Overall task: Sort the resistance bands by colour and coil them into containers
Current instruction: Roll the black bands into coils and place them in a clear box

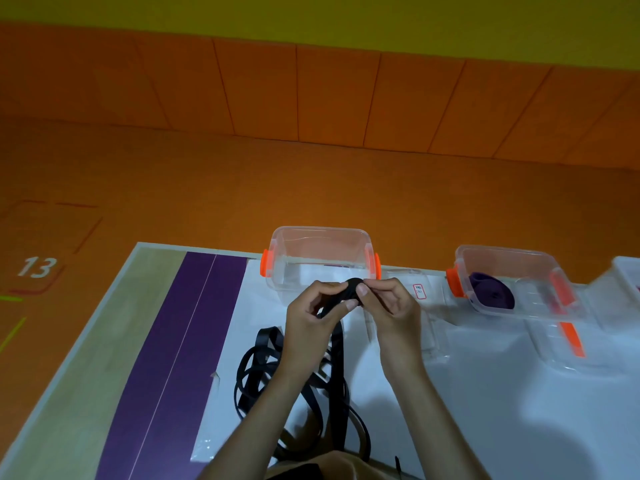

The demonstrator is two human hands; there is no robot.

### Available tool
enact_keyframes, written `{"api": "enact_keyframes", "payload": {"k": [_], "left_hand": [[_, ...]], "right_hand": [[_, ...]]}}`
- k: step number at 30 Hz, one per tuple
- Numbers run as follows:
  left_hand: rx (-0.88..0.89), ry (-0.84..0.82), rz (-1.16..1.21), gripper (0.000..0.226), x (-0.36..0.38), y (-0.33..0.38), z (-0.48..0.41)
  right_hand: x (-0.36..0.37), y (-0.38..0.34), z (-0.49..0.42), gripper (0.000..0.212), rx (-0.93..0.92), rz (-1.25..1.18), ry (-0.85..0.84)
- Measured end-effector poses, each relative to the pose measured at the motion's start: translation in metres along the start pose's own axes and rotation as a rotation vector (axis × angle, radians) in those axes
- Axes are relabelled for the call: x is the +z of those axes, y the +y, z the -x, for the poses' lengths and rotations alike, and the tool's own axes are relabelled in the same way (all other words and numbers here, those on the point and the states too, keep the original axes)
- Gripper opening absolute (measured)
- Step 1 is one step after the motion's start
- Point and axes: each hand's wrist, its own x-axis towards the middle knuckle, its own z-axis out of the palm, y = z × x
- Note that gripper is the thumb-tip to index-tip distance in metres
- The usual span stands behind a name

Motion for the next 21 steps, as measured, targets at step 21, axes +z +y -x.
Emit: {"api": "enact_keyframes", "payload": {"k": [21], "left_hand": [[-0.022, -0.112, 0.006, 0.025, -0.022, 0.009, -0.005]], "right_hand": [[-0.019, -0.014, -0.009, 0.022, -0.172, 0.350, -0.157]]}}
